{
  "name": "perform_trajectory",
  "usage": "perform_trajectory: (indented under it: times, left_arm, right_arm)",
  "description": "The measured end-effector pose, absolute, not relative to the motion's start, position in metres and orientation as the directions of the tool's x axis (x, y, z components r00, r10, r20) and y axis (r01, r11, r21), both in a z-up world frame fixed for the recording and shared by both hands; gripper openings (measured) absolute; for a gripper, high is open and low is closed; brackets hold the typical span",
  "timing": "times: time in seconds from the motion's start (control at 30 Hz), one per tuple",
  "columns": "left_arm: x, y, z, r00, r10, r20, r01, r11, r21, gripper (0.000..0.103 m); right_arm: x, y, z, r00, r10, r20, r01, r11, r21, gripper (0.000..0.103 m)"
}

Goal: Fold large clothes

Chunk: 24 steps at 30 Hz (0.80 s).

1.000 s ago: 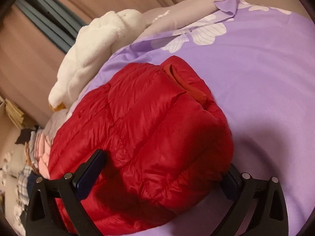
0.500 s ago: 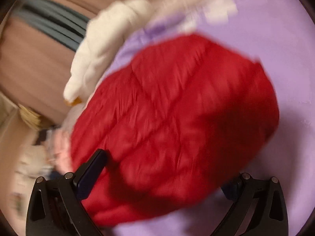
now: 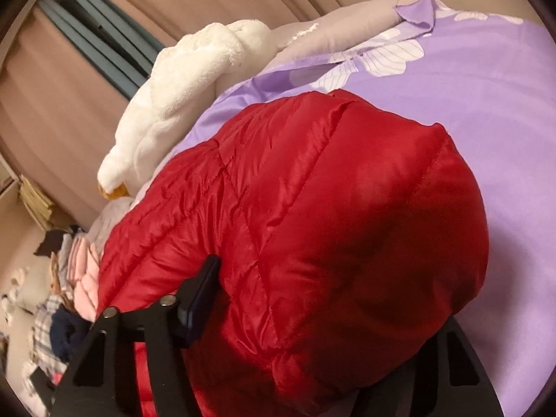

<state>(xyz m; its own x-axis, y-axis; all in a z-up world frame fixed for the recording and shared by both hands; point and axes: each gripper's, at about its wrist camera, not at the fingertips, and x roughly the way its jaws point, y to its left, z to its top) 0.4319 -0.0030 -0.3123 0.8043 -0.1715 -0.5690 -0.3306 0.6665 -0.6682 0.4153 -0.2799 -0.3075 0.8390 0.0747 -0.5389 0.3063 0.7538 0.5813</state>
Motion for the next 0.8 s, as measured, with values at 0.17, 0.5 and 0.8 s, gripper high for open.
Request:
perform_trajectory:
  times: [0.17,0.5,0.8]
  left_arm:
    - [0.4327,-0.0055,-0.311,0.797,-0.148,-0.586,-0.341,0.69,-0.639,0.055]
    - [0.4325,-0.0048,-0.3117,0.794,-0.146,-0.59,-0.345,0.691,-0.635,0.055]
    - [0.4324,-0.0052,-0.3113,0.793,-0.144,-0.591,-0.346,0.693,-0.633,0.055]
  right_arm:
    - [0.4166,-0.2764,-0.3046,0.836,0.054,-0.546,0.308,0.776,0.55,0.055]
    - [0.4196,-0.2781,-0.3052,0.826,0.058,-0.561,0.315,0.778,0.543,0.055]
    - [0.4191,-0.2796,-0.3064,0.83,0.067,-0.553,0.308,0.772,0.557,0.055]
